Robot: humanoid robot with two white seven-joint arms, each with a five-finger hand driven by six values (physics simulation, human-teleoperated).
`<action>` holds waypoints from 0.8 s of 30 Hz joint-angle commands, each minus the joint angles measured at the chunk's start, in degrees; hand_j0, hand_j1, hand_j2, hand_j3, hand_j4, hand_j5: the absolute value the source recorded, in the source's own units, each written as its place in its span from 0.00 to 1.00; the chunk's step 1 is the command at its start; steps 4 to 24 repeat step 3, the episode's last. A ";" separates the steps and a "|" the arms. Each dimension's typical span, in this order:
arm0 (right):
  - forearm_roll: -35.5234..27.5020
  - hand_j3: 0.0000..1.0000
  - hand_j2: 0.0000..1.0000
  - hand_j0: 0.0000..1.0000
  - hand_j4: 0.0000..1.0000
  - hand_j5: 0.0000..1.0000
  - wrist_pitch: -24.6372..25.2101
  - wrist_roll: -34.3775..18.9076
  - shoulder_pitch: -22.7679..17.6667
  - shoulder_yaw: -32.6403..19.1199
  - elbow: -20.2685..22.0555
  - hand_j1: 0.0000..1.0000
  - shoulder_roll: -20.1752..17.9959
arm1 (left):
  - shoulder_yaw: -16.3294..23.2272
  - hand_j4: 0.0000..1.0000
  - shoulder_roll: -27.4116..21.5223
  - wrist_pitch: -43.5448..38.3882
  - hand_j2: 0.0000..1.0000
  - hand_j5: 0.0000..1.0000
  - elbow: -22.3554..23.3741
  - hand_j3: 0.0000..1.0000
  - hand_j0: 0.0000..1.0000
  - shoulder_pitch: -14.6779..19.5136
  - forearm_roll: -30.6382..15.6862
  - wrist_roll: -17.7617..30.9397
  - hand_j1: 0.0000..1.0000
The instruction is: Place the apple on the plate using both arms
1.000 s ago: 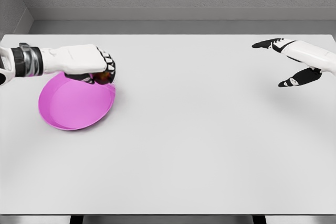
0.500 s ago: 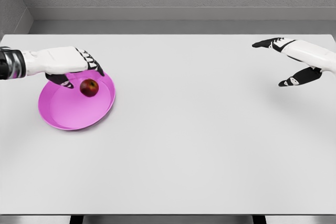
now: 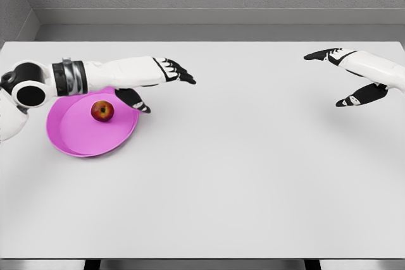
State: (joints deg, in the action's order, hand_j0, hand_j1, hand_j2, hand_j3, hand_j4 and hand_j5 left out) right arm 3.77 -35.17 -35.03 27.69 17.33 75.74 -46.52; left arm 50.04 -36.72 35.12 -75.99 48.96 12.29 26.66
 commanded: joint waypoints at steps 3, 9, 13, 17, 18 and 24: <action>-0.43 1.00 1.00 1.00 1.00 1.00 0.17 0.03 0.00 -0.02 0.02 1.00 -0.06 | 0.50 1.00 0.86 -0.12 1.00 1.00 0.14 1.00 1.00 -0.09 -0.78 -0.02 1.00; -0.43 1.00 1.00 1.00 1.00 1.00 0.17 0.03 0.00 -0.02 0.02 1.00 -0.06 | 0.50 1.00 0.86 -0.12 1.00 1.00 0.14 1.00 1.00 -0.09 -0.78 -0.02 1.00; -0.43 1.00 1.00 1.00 1.00 1.00 0.17 0.03 0.00 -0.02 0.02 1.00 -0.06 | 0.50 1.00 0.86 -0.12 1.00 1.00 0.14 1.00 1.00 -0.09 -0.78 -0.02 1.00; -0.43 1.00 1.00 1.00 1.00 1.00 0.17 0.03 0.00 -0.02 0.02 1.00 -0.06 | 0.50 1.00 0.86 -0.12 1.00 1.00 0.14 1.00 1.00 -0.09 -0.78 -0.02 1.00; -0.43 1.00 1.00 1.00 1.00 1.00 0.17 0.03 0.00 -0.02 0.02 1.00 -0.06 | 0.50 1.00 0.86 -0.12 1.00 1.00 0.14 1.00 1.00 -0.09 -0.78 -0.02 1.00; -0.43 1.00 1.00 1.00 1.00 1.00 0.17 0.03 0.00 -0.02 0.02 1.00 -0.06 | 0.50 1.00 0.86 -0.12 1.00 1.00 0.14 1.00 1.00 -0.09 -0.78 -0.02 1.00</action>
